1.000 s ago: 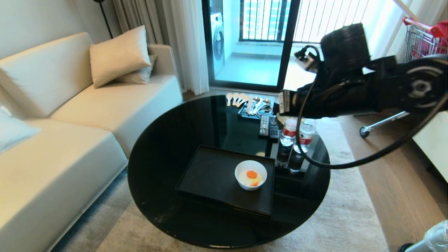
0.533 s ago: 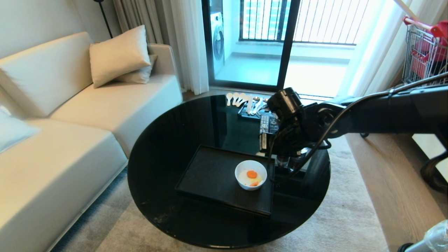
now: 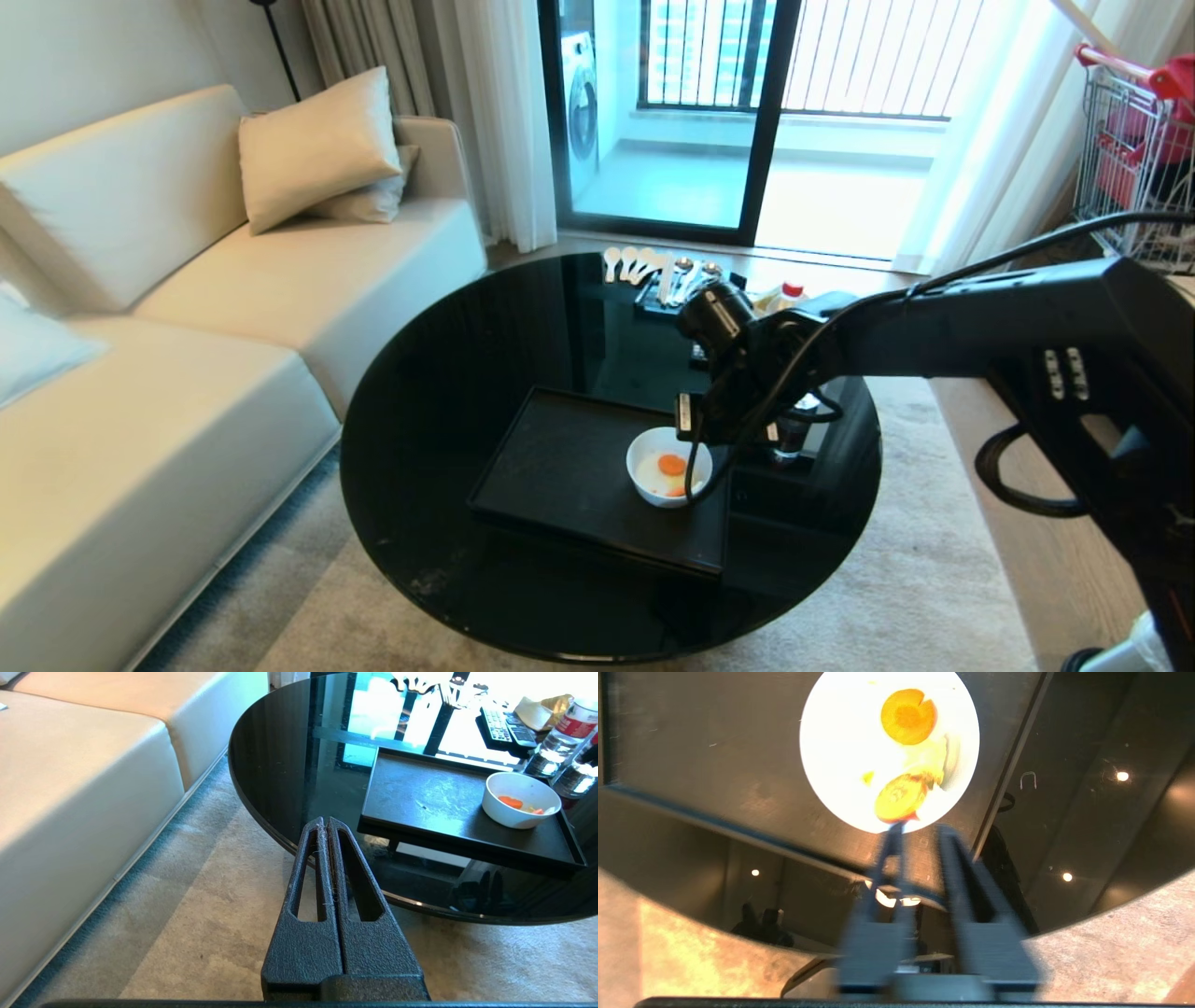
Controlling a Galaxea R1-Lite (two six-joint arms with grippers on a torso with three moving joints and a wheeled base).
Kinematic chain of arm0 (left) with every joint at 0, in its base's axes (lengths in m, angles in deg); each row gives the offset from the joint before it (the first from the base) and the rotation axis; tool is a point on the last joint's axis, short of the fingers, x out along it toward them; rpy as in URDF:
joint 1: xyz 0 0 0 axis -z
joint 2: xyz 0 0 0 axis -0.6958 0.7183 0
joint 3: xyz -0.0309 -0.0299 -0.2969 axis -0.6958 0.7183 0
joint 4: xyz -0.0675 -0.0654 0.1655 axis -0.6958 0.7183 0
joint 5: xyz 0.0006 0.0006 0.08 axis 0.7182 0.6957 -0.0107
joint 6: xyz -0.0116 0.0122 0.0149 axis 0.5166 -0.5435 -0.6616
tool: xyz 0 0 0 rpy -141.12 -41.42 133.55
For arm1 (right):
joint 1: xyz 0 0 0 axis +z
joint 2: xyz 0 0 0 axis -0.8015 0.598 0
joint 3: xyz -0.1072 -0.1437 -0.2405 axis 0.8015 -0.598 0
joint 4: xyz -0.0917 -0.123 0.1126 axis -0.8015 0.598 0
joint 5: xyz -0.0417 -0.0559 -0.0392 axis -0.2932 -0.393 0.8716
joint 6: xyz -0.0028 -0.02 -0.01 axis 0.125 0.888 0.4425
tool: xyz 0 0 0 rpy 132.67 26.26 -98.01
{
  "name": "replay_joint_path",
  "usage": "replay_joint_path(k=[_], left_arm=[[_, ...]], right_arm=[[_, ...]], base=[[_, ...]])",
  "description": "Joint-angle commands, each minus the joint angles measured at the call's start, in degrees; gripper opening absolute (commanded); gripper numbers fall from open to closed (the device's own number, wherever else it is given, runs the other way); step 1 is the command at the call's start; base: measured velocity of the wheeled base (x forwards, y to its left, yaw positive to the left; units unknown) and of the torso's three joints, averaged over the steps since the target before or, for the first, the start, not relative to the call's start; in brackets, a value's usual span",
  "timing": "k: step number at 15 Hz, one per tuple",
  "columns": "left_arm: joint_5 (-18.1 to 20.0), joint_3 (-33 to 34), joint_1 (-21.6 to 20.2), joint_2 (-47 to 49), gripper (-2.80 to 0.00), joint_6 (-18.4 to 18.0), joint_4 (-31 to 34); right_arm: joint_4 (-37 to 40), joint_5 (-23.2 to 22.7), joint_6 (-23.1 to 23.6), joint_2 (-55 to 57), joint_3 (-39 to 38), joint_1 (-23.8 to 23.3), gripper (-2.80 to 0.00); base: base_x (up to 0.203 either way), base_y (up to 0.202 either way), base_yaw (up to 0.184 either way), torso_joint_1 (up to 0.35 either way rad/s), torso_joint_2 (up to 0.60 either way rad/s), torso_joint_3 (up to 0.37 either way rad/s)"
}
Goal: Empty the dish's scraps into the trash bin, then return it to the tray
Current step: Pick up the bowl with leftover food
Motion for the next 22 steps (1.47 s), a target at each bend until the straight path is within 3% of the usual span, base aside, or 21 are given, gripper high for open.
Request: replay_joint_path(k=[1, 4, 22], left_arm=[[0.0, 0.0, 0.0, 0.0, -2.80, 0.0, 0.0], [0.0, 0.0, 0.0, 0.0, -2.80, 0.0, 0.0], [0.0, 0.0, 0.0, 0.0, -2.80, 0.0, 0.0]], right_arm=[[0.2, 1.6, -0.2, 3.8, 2.1, -0.1, 0.00], [0.5, 6.3, -0.2, 8.0, 5.3, -0.1, 0.00], [-4.2, 6.4, -1.0, 14.9, 7.5, -1.9, 0.00]], base=[[0.000, 0.000, 0.000, 0.000, 0.00, 0.000], [0.000, 0.000, 0.000, 0.000, 0.00, 0.000], [0.000, 0.000, 0.000, 0.000, 0.00, 0.000]])
